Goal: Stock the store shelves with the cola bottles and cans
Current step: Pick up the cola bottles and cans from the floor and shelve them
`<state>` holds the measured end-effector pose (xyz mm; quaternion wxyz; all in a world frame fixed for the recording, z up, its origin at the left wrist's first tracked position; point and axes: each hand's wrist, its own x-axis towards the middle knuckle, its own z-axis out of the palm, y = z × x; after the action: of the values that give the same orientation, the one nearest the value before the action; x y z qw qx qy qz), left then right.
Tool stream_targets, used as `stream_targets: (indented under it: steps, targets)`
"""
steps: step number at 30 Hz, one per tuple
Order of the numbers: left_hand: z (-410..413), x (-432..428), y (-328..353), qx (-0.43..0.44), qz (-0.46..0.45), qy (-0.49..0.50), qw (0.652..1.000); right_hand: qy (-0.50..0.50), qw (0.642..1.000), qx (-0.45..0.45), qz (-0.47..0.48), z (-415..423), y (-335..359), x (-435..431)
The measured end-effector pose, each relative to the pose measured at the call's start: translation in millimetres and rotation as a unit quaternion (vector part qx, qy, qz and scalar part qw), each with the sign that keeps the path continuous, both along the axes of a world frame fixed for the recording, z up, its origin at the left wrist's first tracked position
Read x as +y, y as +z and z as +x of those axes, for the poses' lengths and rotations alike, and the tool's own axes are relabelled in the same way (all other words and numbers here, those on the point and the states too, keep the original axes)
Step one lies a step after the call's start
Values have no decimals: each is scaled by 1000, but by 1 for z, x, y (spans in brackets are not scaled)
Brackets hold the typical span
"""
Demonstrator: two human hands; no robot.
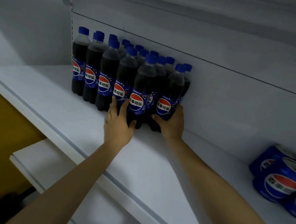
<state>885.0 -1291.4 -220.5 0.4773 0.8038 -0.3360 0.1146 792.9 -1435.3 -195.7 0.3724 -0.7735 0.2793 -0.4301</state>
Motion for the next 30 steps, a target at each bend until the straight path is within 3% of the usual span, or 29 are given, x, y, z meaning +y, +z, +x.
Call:
stream_targets:
  steps: [11, 19, 23, 30]
  targets:
    - [-1, 2, 2, 9, -15, -10, 1000, -40, 999, 0, 37, 2, -10, 4]
    - [-4, 10, 9, 65, -65, -42, 995, -66, 992, 106, -12, -33, 9, 16]
    - [-19, 29, 21, 167, -136, -61, 975, -74, 988, 134, 16, -68, 20, 61]
    - [-79, 131, 8, 160, -146, -214, 953, -101, 995, 16, -2, -131, 8, 220]
